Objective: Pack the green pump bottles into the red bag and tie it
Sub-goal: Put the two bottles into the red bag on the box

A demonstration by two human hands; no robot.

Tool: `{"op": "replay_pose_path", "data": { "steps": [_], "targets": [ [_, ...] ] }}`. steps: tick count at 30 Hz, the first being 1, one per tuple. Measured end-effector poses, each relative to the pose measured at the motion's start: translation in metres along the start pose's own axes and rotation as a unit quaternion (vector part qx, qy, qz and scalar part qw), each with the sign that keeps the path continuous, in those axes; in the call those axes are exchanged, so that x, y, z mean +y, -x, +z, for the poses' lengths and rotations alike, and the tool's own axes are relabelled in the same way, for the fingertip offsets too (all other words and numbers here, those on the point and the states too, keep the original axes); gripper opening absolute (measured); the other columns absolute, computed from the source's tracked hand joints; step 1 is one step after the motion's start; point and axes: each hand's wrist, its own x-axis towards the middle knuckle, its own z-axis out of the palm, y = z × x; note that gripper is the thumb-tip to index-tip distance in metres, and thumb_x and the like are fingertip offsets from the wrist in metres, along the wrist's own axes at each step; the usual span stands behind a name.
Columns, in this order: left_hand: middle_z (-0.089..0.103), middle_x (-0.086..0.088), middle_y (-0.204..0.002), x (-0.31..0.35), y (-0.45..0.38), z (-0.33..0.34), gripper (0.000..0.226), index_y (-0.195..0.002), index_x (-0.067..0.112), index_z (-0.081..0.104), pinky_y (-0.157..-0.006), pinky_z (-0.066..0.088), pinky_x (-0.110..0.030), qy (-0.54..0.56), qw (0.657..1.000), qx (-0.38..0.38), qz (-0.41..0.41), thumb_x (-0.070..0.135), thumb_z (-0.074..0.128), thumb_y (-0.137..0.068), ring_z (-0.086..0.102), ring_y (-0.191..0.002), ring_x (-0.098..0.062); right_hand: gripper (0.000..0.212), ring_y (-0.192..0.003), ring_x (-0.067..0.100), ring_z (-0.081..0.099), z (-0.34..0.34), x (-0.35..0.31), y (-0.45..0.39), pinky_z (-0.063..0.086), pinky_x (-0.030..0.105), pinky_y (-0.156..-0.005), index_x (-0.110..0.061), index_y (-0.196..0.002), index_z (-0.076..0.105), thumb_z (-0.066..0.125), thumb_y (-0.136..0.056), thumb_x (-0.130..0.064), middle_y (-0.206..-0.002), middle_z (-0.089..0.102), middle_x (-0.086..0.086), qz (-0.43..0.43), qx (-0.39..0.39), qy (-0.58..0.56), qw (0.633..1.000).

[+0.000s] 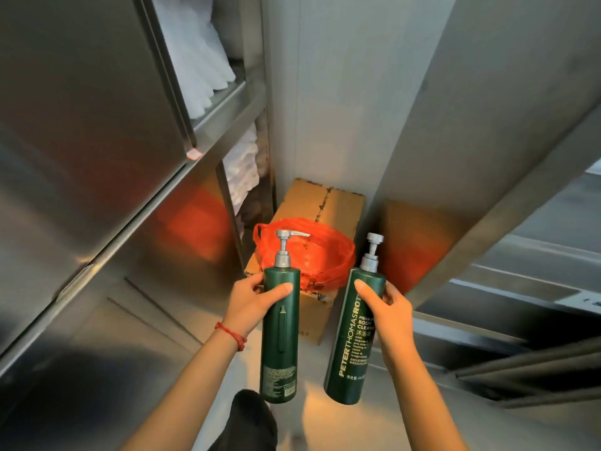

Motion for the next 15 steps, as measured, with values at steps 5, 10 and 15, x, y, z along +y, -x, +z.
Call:
{"op": "replay_pose_path", "data": {
  "steps": [5,10,15],
  "targets": [
    [0.068,-0.012,-0.090,0.005,-0.078,0.008,0.018,-0.087,0.016,0.068,-0.074,0.053,-0.034,-0.002,1.000,-0.010,-0.003,0.008,0.073,-0.071,0.064,-0.081,-0.024,0.013,-0.072,0.013,0.066,0.020,0.003,-0.068,0.052,0.024,-0.067,-0.019,-0.085,0.068,0.074,-0.074,-0.018,-0.080,0.072,0.000,0.026,0.028,0.003,0.999],
    [0.070,-0.001,-0.080,0.008,-0.162,0.010,0.021,-0.082,0.021,0.069,-0.068,0.054,-0.028,-0.001,0.999,-0.040,-0.012,0.006,0.074,-0.069,0.065,-0.072,-0.015,0.022,-0.069,0.006,0.068,0.048,0.008,-0.133,0.050,0.014,-0.057,-0.016,-0.092,0.068,0.076,-0.071,-0.018,-0.078,0.074,-0.003,0.038,0.048,-0.001,0.998],
    [0.073,0.015,-0.076,0.003,-0.232,0.015,0.034,-0.080,0.037,0.069,-0.062,0.051,-0.013,-0.022,0.997,-0.076,-0.010,0.007,0.077,-0.065,0.067,-0.075,-0.006,0.033,-0.074,0.005,0.068,0.071,0.016,-0.190,0.051,0.015,-0.062,-0.020,-0.099,0.064,0.077,-0.069,-0.012,-0.091,0.071,-0.002,0.050,0.074,0.005,0.996]
  ]
}}
